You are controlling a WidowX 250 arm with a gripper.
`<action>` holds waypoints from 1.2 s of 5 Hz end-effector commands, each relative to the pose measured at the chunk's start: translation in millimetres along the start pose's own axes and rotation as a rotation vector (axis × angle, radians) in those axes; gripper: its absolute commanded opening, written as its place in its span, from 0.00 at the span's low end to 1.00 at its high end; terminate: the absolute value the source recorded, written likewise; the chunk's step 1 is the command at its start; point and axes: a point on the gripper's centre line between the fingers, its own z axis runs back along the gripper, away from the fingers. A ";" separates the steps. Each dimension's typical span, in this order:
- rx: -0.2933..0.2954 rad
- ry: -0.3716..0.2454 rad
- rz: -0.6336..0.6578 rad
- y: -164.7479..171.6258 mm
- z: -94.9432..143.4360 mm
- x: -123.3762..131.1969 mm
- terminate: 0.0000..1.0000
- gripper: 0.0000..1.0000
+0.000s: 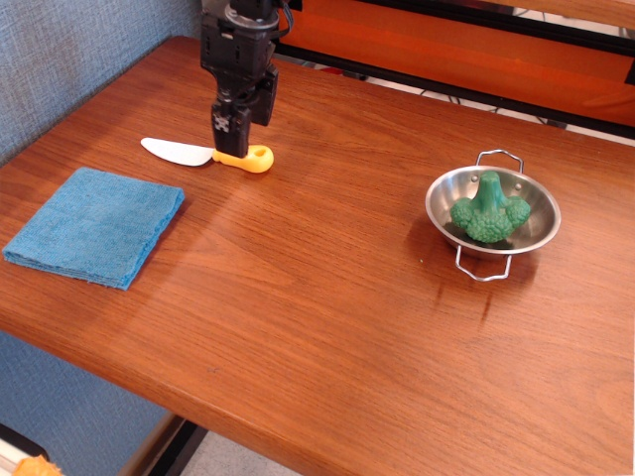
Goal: Pick up knife near blue cloth and move right towards table's edge.
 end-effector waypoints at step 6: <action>-0.075 0.153 -0.001 8.0 -8.0 6.2 0.00 0.00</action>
